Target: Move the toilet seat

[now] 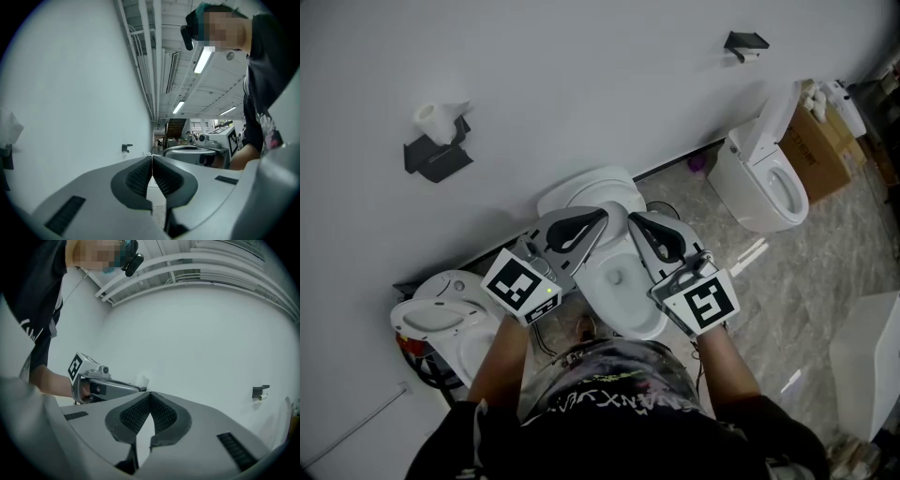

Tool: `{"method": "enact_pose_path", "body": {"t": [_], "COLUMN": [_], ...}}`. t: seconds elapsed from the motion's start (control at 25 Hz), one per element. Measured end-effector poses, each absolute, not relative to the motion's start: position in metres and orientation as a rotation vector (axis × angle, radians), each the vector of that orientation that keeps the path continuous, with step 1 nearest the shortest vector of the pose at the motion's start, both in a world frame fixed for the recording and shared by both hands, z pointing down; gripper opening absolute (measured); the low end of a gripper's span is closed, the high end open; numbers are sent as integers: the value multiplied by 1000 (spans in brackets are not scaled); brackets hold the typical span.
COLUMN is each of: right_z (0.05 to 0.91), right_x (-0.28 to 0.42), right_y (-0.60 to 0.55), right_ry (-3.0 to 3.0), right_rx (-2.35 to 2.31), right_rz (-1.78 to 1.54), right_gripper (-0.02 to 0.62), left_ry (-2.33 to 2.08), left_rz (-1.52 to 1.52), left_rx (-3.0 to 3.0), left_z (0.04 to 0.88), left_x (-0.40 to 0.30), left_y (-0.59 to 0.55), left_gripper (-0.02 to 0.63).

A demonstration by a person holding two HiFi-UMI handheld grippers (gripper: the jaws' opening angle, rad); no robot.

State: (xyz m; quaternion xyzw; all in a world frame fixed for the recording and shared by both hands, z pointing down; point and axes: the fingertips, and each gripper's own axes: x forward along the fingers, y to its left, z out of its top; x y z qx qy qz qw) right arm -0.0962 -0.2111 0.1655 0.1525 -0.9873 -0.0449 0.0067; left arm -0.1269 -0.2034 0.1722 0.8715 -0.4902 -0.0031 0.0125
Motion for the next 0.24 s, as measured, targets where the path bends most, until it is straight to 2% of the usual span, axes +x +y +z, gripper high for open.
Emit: {"method": "enact_pose_path", "body": {"t": [0.24], "right_z": [165], "right_x": [-97], "right_y": [-213], "right_ry": [-3086], "right_rx": [477], "right_rz": [-151], "right_gripper": [1], "left_ry": [-1527], "left_rz": [16], "left_rx": [2718], "left_z": [174], "left_x": [-126], "left_y": [-205], "left_gripper": [25]}}
